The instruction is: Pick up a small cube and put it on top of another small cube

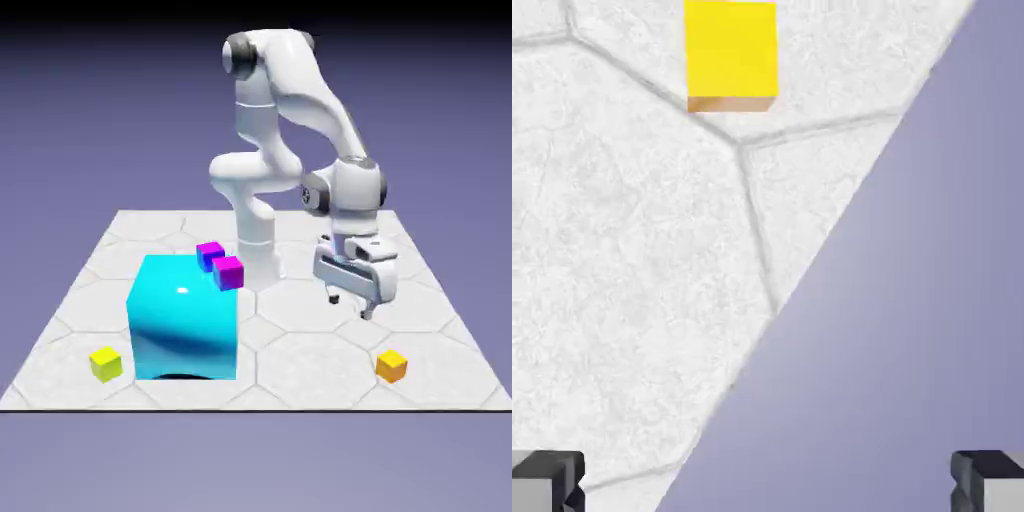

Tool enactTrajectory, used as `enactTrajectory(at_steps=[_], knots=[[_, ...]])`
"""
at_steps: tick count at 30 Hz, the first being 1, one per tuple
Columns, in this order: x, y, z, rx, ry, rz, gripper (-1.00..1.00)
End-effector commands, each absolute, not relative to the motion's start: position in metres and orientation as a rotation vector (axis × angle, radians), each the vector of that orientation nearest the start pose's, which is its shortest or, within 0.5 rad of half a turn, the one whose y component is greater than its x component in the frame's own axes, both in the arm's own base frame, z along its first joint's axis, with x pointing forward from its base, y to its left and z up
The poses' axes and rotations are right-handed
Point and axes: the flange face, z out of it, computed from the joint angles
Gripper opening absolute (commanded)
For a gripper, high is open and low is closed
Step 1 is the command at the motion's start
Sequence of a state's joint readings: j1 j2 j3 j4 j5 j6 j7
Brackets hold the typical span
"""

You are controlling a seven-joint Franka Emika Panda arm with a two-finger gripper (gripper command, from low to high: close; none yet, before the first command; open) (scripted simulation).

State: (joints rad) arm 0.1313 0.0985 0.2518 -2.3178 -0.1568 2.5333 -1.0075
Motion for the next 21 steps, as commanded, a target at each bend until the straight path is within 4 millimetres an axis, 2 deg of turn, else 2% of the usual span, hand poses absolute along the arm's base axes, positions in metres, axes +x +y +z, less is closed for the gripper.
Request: enactTrajectory(at_steps=[1,11,21], knots=[[0.491,0.204,0.308,-2.299,-2.284,-0.124,0.0],[0.491,0.255,0.261,-1.557,-2.744,0.101,0.0],[0.482,0.304,0.214,-0.734,-2.922,0.229,0.0]])
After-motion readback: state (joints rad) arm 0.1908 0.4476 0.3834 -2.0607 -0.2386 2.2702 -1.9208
